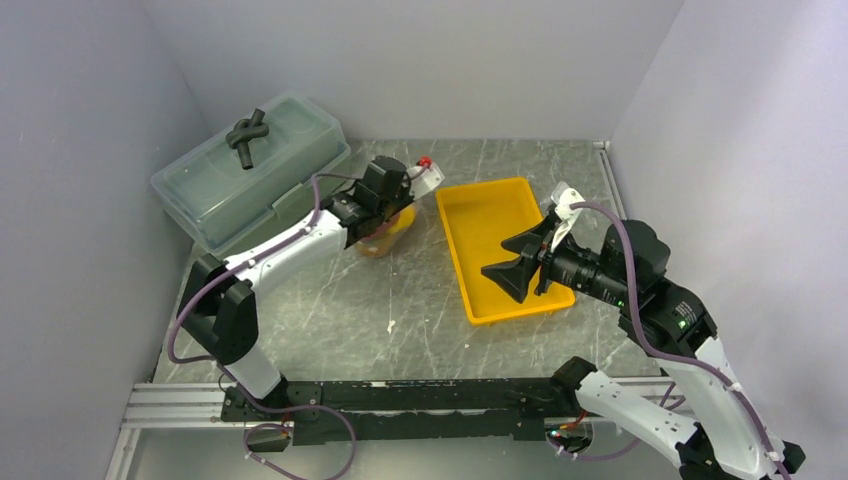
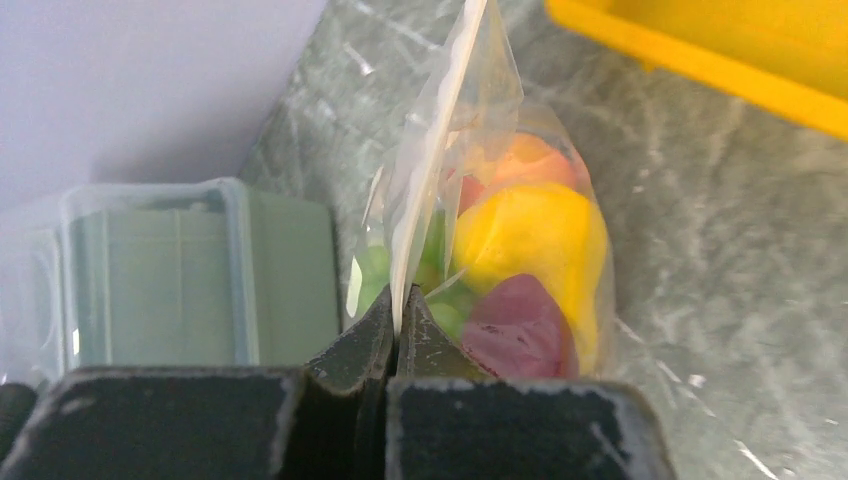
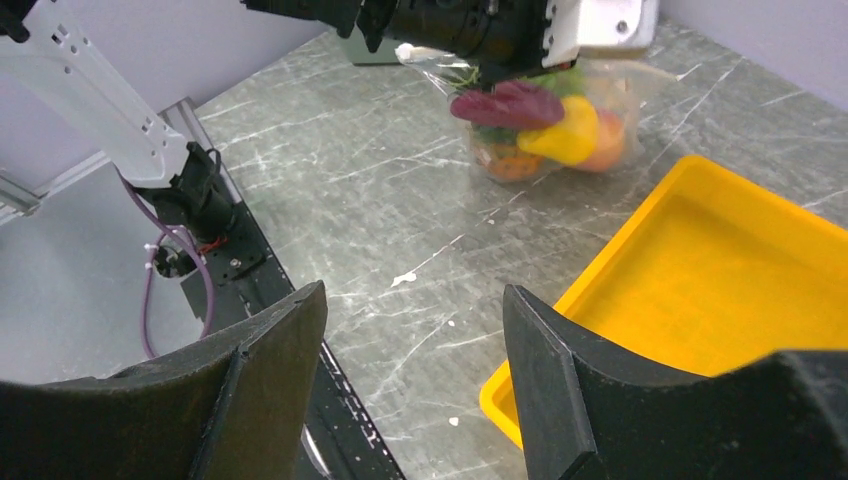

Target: Place the food in the zip-top bag and seal the zipper

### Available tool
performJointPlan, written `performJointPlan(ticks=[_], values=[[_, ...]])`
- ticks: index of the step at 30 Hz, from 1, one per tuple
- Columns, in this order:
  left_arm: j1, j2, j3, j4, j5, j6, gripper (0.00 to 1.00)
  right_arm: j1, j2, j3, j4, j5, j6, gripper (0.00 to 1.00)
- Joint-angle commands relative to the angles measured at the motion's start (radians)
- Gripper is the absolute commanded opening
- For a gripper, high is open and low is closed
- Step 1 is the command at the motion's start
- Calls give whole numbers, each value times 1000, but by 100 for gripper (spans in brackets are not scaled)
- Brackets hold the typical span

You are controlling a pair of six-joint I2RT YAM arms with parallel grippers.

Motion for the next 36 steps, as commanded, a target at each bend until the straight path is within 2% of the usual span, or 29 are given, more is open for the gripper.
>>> performJointPlan(ticks=[1, 7, 15, 23, 31, 36], values=[[-73, -13, 11, -17, 28, -76, 0, -4, -18, -14, 27, 12, -4, 69], [-128, -20, -17, -76, 12, -174, 0, -4, -24, -22, 29, 12, -13, 69], [-151, -41, -49, -188, 45, -402, 0, -5, -22, -25, 23, 23, -13, 70], [-186, -45, -108, -204, 62, -555, 0, -4, -17, -34, 32, 45, -4, 70], [-200, -114, -199, -209, 84, -660, 0, -4, -7, -44, 34, 72, 13, 71], [-202, -172, -268, -197, 103, -725, 12, -4, 5, -75, 59, 120, 32, 71]])
